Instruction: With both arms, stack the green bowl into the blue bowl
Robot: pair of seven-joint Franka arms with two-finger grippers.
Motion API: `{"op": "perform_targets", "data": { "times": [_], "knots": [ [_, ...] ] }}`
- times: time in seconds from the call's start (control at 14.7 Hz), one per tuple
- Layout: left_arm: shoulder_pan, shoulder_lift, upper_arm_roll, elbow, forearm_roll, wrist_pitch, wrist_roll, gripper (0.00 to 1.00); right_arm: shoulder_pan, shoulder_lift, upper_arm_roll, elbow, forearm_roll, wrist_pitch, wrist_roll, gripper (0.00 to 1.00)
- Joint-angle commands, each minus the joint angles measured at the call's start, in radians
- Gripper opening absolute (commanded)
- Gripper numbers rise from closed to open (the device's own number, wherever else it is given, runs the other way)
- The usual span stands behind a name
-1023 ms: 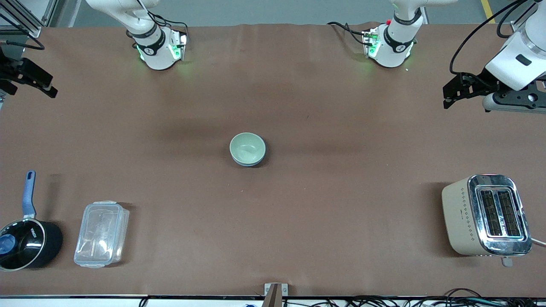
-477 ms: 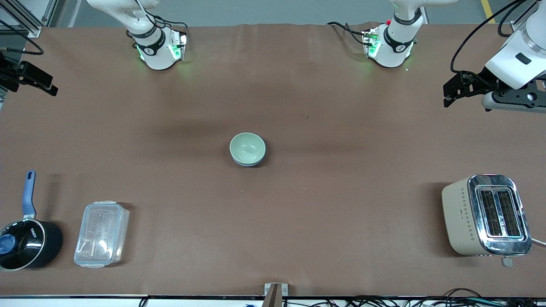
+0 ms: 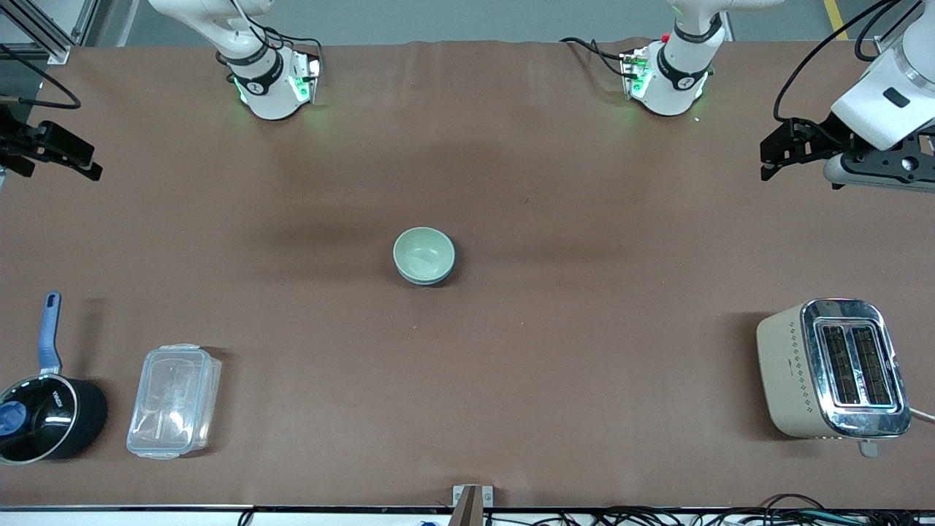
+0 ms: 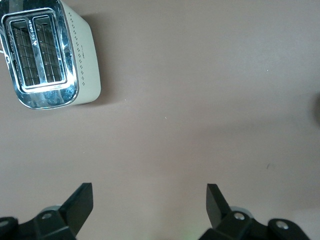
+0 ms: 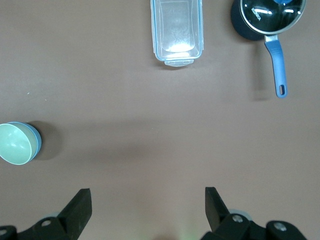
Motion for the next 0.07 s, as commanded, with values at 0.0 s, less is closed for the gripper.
{"op": "perform_targets", "data": {
  "times": [0.0],
  "knots": [
    [0.006, -0.013, 0.001, 0.005, -0.003, -0.02, 0.021, 1.0, -0.023, 0.004, 0.009, -0.009, -0.005, 0.011, -0.034, 1.0]
  ]
}}
